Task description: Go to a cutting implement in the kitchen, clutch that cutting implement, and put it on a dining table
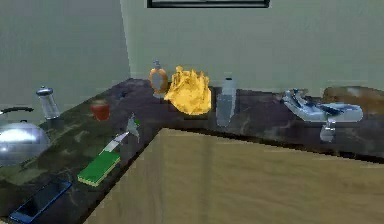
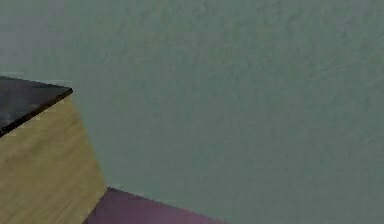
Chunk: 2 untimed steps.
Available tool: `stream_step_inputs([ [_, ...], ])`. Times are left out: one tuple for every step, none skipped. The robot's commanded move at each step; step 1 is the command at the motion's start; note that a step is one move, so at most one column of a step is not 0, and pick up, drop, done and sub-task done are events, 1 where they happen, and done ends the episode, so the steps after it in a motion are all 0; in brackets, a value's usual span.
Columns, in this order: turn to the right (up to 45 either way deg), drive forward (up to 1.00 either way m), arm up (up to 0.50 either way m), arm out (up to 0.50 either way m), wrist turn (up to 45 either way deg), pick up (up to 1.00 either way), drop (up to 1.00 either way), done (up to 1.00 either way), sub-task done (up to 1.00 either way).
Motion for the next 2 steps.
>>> stream_step_inputs([
  [0.0,0.40,0.00,0.00,0.0,0.00,0.00,0.00,0.00],
  [-45.0,0.00,0.00,0.00,0.0,0.00,0.00,0.00,0.00],
])
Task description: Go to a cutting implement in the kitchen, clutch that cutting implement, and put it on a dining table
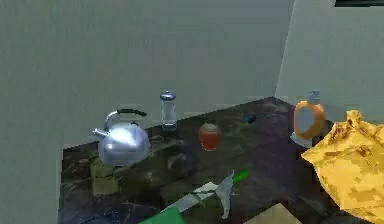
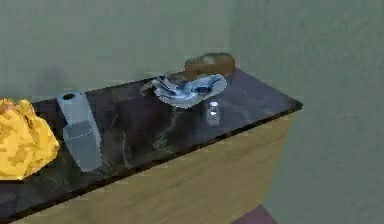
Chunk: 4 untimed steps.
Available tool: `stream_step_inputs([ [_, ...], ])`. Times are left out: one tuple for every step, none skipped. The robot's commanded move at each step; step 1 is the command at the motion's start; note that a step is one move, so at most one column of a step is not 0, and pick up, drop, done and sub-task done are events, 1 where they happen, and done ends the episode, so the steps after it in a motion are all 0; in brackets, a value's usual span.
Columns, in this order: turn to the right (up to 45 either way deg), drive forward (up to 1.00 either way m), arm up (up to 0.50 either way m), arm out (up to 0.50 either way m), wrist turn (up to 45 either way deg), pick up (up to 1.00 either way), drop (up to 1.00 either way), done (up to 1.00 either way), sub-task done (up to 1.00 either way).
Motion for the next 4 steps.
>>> stream_step_inputs([
  [-45.0,0.00,0.00,0.00,0.0,0.00,0.00,0.00,0.00],
  [-30.0,0.00,0.00,0.00,0.0,0.00,0.00,0.00,0.00],
  [0.0,0.00,0.50,0.00,0.0,0.00,0.00,0.00,0.00],
  [0.0,0.00,0.38,0.00,0.0,0.00,0.00,0.00,0.00],
])
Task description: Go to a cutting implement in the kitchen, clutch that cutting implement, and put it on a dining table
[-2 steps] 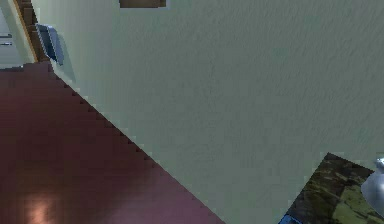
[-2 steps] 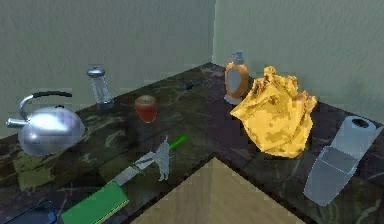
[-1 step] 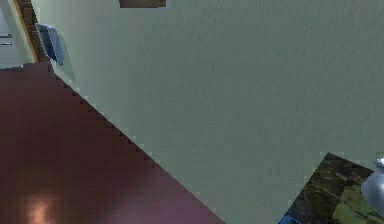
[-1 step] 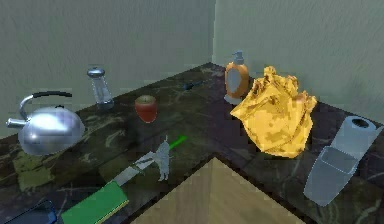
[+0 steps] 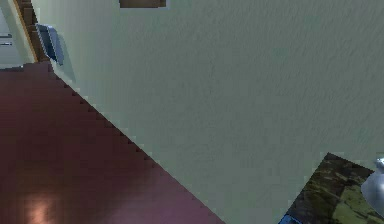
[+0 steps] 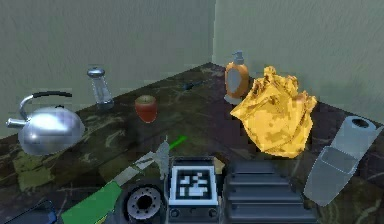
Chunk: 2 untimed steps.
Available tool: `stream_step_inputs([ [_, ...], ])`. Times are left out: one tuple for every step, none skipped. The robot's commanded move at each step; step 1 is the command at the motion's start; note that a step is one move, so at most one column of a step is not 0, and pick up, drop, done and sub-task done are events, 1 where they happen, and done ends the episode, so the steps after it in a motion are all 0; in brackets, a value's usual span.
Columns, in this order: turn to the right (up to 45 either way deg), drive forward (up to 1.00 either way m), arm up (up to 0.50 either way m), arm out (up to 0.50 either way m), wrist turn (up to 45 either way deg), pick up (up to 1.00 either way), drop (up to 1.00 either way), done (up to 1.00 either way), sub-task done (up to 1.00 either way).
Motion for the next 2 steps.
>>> stream_step_inputs([
  [0.0,0.00,0.00,0.16,0.0,0.00,0.00,0.00,0.00],
  [0.0,0.00,0.00,0.00,45.0,0.00,0.00,0.00,0.00],
])
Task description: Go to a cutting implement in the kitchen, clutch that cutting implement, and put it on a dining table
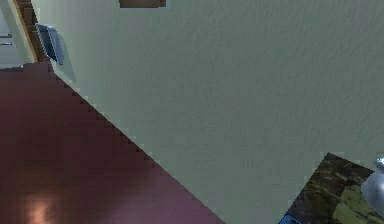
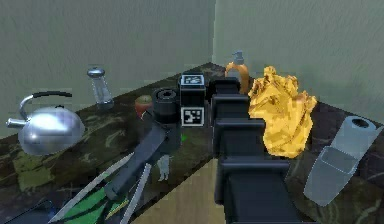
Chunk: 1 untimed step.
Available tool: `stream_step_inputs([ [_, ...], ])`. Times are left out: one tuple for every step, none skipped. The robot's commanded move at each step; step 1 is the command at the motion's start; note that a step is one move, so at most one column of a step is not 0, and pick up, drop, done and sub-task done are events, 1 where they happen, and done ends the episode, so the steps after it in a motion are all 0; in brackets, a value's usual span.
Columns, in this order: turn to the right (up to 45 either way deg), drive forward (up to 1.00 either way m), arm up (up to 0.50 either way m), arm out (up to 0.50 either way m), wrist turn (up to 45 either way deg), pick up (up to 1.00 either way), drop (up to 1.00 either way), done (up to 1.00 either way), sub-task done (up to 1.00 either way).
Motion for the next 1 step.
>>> stream_step_inputs([
  [0.0,0.00,0.00,0.00,45.0,0.00,0.00,0.00,0.00],
])
